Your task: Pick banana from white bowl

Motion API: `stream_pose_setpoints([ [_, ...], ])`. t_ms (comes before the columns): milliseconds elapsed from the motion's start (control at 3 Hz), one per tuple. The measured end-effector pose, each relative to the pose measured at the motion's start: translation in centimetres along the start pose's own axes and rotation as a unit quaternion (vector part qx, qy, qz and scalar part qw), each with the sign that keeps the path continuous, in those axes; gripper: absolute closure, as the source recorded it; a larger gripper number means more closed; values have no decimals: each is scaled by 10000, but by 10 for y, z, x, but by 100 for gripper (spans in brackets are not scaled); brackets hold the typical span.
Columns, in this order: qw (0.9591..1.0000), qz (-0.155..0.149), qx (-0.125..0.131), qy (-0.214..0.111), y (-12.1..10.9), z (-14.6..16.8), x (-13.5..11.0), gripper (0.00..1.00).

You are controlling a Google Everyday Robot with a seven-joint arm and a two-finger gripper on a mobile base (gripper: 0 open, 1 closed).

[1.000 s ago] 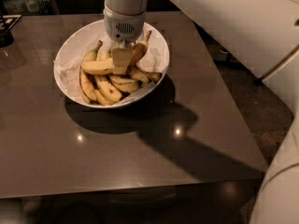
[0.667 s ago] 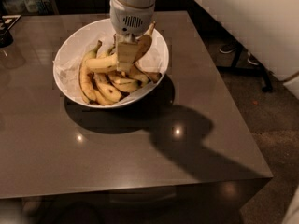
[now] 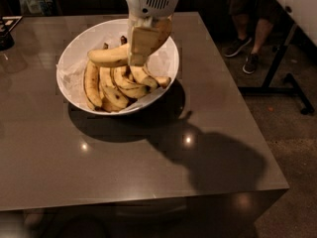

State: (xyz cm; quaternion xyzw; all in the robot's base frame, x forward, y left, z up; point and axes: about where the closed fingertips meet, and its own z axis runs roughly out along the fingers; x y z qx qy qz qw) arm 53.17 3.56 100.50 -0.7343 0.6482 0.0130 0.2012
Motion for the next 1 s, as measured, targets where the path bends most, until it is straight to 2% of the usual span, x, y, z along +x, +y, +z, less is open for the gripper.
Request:
stream_pose_setpoints([
  [667,9992,-164,138,-340,40,-46,2,100],
  [1000,9982,-311,179,-481,62,-58,7,100],
])
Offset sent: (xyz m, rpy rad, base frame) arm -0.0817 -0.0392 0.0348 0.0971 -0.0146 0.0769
